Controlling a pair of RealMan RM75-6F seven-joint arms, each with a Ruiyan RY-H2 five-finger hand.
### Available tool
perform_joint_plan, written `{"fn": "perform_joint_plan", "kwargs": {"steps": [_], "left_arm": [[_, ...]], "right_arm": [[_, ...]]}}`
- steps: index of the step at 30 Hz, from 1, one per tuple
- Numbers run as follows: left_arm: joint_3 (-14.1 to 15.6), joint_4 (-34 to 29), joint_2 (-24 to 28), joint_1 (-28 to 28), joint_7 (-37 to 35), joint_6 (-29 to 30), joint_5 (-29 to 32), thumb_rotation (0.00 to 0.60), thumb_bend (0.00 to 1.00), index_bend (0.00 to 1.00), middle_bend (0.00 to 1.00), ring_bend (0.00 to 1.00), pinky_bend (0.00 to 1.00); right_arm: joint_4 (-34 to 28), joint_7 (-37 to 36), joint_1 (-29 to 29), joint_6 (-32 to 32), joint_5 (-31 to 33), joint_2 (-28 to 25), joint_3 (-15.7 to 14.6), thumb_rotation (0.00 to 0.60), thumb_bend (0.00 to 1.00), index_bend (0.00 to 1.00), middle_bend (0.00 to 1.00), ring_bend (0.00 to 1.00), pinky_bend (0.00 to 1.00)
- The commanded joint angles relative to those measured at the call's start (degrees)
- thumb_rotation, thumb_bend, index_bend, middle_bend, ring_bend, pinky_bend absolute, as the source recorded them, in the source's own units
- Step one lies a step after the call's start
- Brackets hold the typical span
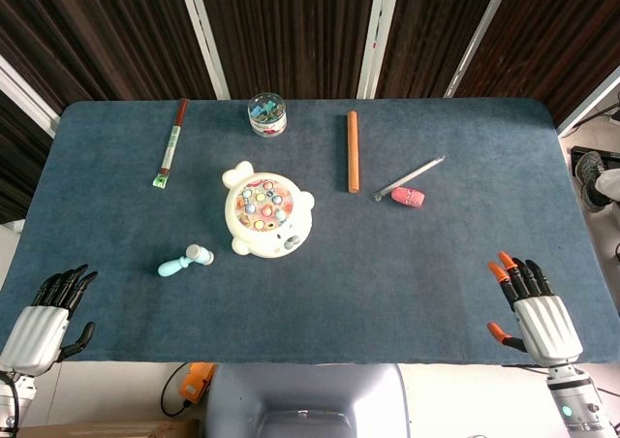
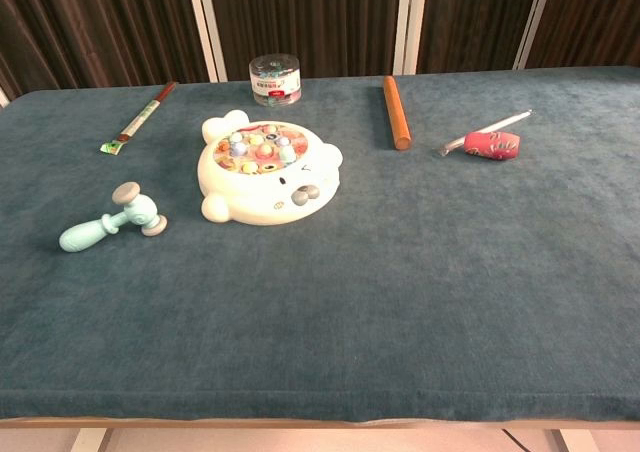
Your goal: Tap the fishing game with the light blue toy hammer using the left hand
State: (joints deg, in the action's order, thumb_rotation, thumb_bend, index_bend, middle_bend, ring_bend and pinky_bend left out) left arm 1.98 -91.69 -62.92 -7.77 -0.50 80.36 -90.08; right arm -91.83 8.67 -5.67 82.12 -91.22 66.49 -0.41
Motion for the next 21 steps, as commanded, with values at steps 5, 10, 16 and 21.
{"fn": "perform_joint_plan", "kwargs": {"steps": [5,10,16,21], "left_arm": [[-1.41,3.09,-4.98,-1.92,-8.78,-0.98,-0.49,0.600,0.39,0.05,0.00,0.00,0.13],[-3.84,6.14,-12.36,-4.98,-17.09,-4.24,1.50,0.600,0.37,0.07,0.00,0.00,0.14],[-8.21,8.93,-20.02,-8.93,-10.63,-9.87,8.69,0.600,0.37,0.09,0.00,0.00,0.16],[-10.65,10.17,-23.30,-11.46,-6.35,-13.42,13.81,0.600,0.37,0.11,0.02,0.00,0.16]], "right_arm": [[-0.07,-0.01,0.06,0.22,0.58,0.07,0.33,0.600,0.36,0.00,0.00,0.00,0.00],[-0.03,-0.41,-0.28,-0.89,1.68,-0.02,0.58,0.600,0.36,0.00,0.00,0.00,0.00],[-0.15,-1.26,-0.65,-1.61,1.53,-0.40,0.38,0.600,0.36,0.00,0.00,0.00,0.00],[-0.11,-2.03,-0.84,-2.11,1.87,-0.76,0.40,0.600,0.36,0.00,0.00,0.00,0.00]]}}
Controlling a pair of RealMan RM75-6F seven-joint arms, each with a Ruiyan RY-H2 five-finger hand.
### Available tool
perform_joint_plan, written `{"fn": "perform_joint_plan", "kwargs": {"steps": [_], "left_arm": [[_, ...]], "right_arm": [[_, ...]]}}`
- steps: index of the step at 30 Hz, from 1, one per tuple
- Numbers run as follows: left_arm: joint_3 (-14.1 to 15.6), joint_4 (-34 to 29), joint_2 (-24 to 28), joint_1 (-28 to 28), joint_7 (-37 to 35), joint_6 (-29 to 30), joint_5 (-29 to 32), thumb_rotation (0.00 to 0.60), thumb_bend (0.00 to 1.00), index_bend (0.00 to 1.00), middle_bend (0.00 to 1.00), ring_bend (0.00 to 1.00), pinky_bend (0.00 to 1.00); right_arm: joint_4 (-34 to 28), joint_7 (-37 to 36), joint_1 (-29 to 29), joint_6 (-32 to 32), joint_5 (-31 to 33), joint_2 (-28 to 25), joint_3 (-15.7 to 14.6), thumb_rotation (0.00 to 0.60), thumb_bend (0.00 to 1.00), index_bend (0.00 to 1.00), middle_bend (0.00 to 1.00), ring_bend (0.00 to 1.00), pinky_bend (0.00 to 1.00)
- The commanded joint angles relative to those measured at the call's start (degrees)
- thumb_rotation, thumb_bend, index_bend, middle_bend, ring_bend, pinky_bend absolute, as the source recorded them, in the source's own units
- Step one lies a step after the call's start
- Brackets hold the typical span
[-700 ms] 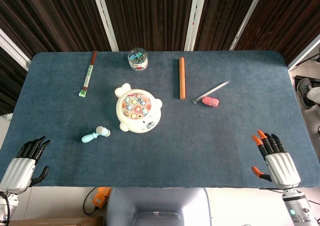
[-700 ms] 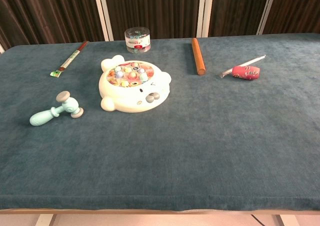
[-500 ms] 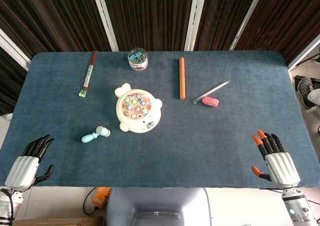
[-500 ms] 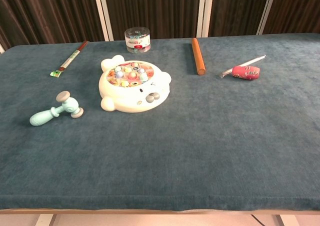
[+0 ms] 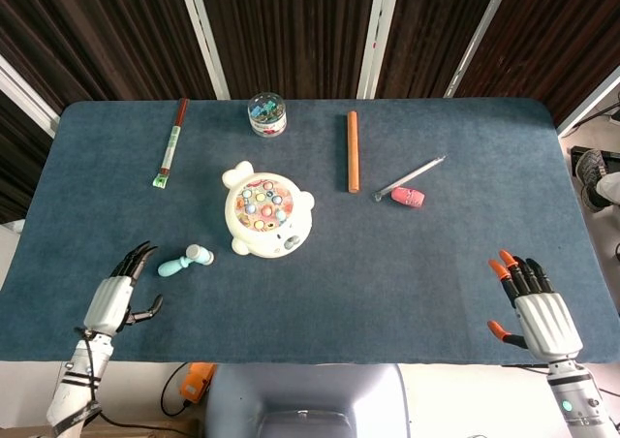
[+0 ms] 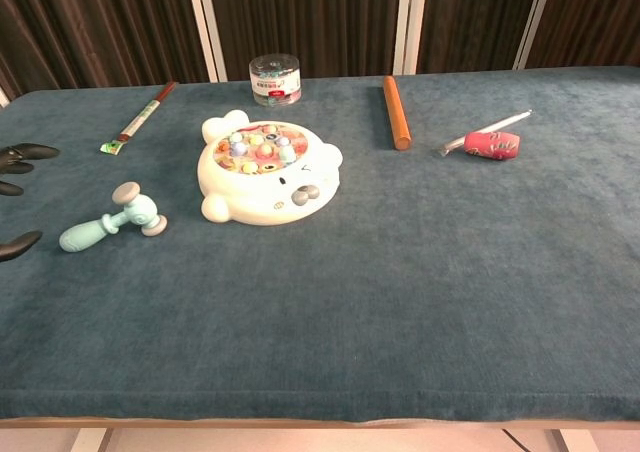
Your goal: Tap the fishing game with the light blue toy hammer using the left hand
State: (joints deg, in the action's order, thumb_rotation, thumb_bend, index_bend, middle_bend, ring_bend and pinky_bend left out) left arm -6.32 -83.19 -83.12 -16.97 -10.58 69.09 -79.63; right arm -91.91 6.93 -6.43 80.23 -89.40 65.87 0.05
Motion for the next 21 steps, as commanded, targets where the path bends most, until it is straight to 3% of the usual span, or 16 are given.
{"fn": "perform_joint_plan", "kwargs": {"steps": [1,6,21], "left_arm": [[-2.83,2.28,-3.98,-2.65,4.94,-2.27,4.23,0.600,0.37,0.11,0.02,0.00,0.16],[-4.42,4.43,-6.53,-4.17,6.28,-4.19,7.73,0.600,0.38,0.14,0.05,0.02,0.16],[-5.65,12.94,-12.97,-6.48,8.58,-5.03,11.01,0.600,0.38,0.26,0.15,0.11,0.16]], "right_arm": [[-0.10,-0.61,-0.14,-0.38,-0.04,-0.32,-0.17,0.600,0.36,0.00,0.00,0.00,0.00],[-0.38,-1.91,-0.38,-0.90,-0.79,-0.97,-0.75,0.600,0.36,0.00,0.00,0.00,0.00],[-0.67,-2.78,-0.67,-1.50,-1.10,-1.45,-1.20,0.600,0.36,0.00,0.00,0.00,0.00]]}}
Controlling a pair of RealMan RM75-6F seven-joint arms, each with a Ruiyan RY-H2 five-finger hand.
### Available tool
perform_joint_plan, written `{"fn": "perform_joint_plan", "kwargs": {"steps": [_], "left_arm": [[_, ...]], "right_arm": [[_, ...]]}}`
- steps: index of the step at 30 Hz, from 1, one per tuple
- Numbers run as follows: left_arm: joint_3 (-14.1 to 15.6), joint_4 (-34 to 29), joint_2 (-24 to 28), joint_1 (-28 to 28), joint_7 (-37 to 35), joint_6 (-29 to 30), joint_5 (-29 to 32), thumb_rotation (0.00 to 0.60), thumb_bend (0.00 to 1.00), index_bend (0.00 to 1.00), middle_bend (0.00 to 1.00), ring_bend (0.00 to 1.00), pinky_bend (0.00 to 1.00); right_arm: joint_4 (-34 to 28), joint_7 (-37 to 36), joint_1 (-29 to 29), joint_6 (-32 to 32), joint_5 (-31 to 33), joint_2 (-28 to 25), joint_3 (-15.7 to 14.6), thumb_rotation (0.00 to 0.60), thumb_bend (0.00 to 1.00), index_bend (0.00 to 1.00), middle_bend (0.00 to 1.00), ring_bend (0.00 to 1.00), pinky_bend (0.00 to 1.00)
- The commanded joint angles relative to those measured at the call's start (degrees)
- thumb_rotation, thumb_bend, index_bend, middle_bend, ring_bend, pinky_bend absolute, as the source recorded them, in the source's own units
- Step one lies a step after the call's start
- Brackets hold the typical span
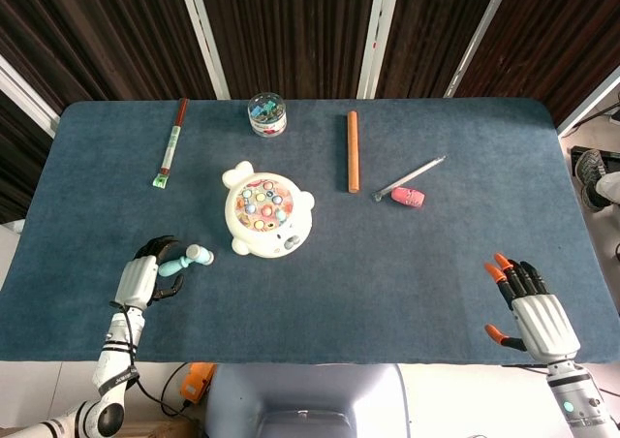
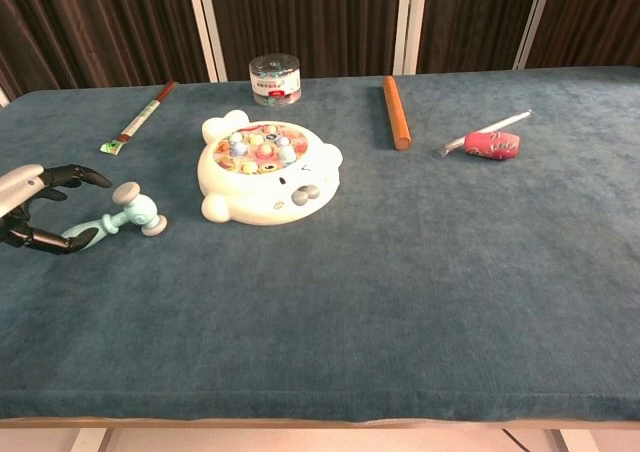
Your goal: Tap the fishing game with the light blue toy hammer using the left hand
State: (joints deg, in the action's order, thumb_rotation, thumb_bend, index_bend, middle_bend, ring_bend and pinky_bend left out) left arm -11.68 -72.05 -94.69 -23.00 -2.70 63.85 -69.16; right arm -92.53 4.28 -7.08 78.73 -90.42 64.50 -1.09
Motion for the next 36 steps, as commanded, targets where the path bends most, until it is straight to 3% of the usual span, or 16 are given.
{"fn": "perform_joint_plan", "kwargs": {"steps": [1,27,36], "left_arm": [[-0.44,2.53,-1.90,-0.61,0.69,-0.08,0.95,0.600,0.38,0.27,0.16,0.12,0.16],[-2.35,8.48,-7.06,-3.55,1.90,-3.09,4.48,0.600,0.41,0.38,0.27,0.21,0.18],[-2.71,8.98,-7.43,-3.84,1.99,-3.40,5.11,0.600,0.48,0.41,0.31,0.23,0.18]], "right_arm": [[-0.04,-0.25,-0.02,0.01,-0.10,-0.14,-0.07,0.600,0.36,0.00,0.00,0.00,0.00],[0.03,-0.56,-0.04,0.10,0.13,-0.31,-0.07,0.600,0.36,0.00,0.00,0.00,0.00],[0.03,-0.49,-0.09,0.01,0.31,-0.29,-0.03,0.600,0.36,0.00,0.00,0.00,0.00]]}}
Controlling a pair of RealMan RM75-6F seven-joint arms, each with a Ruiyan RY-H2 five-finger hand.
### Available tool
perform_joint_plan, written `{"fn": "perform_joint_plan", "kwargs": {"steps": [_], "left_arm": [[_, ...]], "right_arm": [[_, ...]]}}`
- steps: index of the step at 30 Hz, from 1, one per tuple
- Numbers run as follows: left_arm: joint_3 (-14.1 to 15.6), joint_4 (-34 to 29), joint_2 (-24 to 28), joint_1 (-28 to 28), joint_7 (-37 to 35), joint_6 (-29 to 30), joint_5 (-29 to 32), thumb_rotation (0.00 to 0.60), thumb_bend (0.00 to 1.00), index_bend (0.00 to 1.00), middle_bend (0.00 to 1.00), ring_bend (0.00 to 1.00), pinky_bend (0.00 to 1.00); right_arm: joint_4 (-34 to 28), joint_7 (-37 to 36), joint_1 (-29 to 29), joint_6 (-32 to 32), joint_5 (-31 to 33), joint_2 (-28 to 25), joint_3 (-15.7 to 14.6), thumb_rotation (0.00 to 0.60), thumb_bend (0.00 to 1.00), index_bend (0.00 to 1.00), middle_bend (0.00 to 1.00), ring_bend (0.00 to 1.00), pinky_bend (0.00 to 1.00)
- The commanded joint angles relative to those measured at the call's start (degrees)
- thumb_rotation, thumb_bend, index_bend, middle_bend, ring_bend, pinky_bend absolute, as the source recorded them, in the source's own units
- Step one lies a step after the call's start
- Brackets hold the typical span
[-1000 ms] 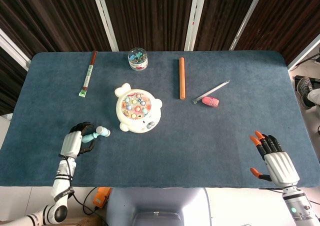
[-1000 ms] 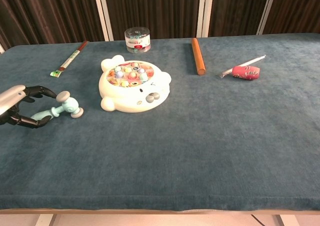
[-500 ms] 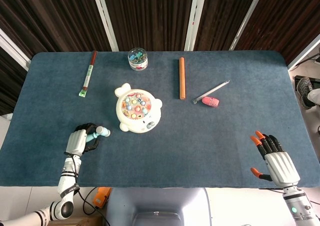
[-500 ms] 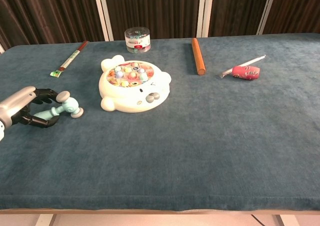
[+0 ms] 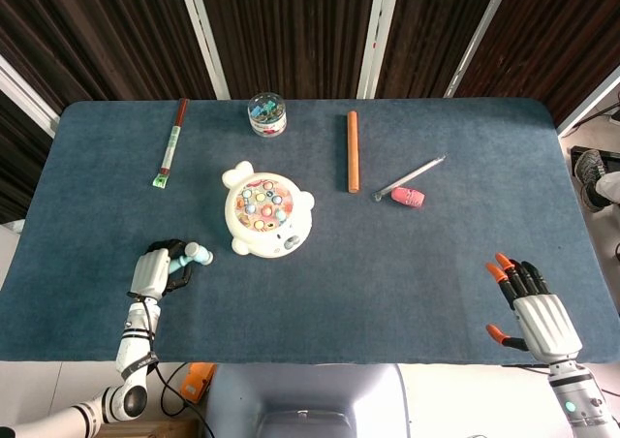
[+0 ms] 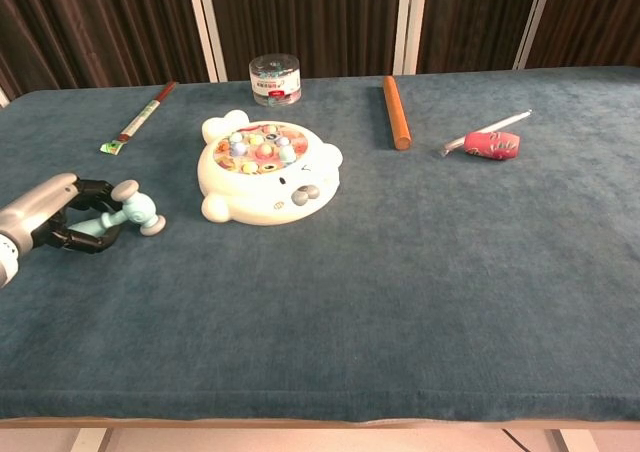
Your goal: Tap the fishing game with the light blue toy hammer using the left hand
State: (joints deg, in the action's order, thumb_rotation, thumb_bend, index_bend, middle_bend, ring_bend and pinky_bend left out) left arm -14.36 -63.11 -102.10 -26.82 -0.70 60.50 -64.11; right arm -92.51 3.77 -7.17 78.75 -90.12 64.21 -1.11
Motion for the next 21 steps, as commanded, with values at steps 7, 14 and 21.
{"fn": "perform_joint_plan", "kwargs": {"steps": [7,14,21], "left_arm": [[0.03,0.44,-0.24,-0.07,-0.36,0.00,-0.07,0.600,0.49,0.44,0.32,0.25,0.19],[0.13,0.92,-0.68,0.01,-0.43,0.92,-0.58,0.600,0.50,0.53,0.37,0.28,0.22],[0.32,1.44,-1.17,0.12,-0.69,1.20,-0.85,0.600,0.53,0.58,0.43,0.32,0.24]], "right_arm": [[0.01,0.20,-0.06,-0.19,0.11,0.09,-0.03,0.600,0.36,0.00,0.00,0.00,0.00],[0.04,0.31,-0.12,-0.28,0.21,0.14,0.00,0.600,0.36,0.00,0.00,0.00,0.00],[0.03,0.22,-0.06,-0.13,0.17,0.07,-0.02,0.600,0.36,0.00,0.00,0.00,0.00]]}}
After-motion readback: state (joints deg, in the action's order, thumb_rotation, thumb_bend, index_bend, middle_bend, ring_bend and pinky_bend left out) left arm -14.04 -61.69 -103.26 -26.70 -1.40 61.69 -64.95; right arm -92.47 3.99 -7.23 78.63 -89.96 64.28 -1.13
